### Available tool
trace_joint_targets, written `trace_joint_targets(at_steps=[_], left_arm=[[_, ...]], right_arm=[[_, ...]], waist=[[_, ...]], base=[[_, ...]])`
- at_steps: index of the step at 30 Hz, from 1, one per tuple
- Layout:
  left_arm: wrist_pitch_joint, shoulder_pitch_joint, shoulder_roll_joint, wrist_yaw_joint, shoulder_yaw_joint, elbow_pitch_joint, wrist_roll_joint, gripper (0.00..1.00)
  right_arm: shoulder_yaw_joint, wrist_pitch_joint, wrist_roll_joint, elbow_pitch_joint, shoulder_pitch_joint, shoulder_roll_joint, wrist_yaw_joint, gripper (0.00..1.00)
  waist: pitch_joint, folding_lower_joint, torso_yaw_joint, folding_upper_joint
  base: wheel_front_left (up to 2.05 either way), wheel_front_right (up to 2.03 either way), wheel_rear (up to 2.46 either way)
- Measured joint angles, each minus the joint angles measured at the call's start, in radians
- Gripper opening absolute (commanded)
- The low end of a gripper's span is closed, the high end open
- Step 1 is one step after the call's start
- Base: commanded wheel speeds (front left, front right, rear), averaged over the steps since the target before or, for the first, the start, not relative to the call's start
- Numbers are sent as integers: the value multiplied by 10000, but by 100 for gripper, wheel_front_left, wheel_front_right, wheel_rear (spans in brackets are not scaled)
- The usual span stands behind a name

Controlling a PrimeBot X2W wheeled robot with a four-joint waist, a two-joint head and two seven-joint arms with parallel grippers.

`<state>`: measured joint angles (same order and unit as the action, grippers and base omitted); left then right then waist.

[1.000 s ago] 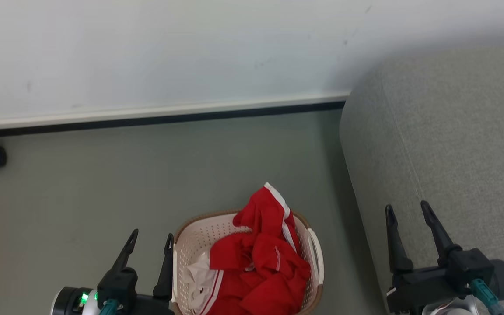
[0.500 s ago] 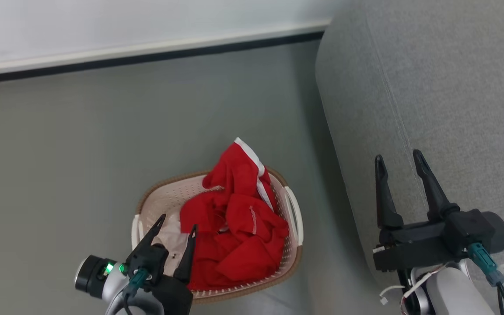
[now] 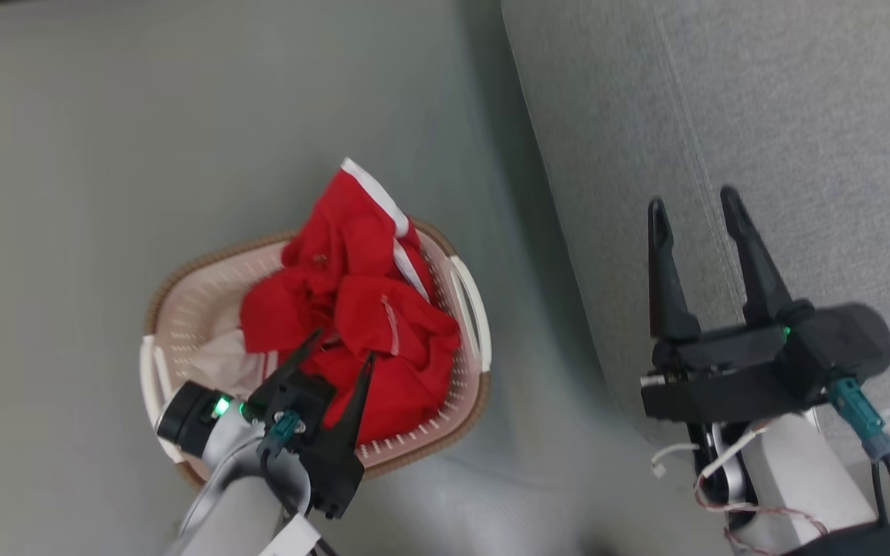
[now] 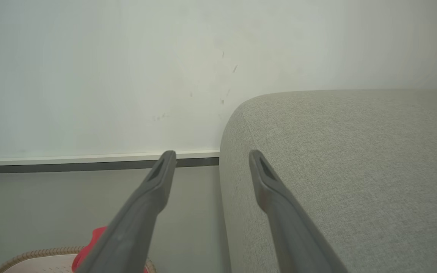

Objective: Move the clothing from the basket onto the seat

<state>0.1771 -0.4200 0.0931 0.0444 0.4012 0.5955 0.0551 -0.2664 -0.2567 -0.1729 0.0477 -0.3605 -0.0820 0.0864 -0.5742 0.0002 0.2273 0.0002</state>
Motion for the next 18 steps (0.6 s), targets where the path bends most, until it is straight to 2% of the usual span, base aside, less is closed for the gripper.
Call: trace_joint_targets(at_steps=[12, 18], left_arm=[[-349, -1499, 12, 84, 10, 844, -221, 100], [-420, -2184, 205, -142, -410, 1243, -186, 100]], right_arm=[[-192, -2, 259, -780, -1278, 119, -29, 100], [-205, -2, 349, -1074, -1781, 146, -29, 100]], waist=[[-1843, -1, 594, 1], [-2760, 0, 766, 0]], base=[[0, 0, 0], [0, 0, 0]])
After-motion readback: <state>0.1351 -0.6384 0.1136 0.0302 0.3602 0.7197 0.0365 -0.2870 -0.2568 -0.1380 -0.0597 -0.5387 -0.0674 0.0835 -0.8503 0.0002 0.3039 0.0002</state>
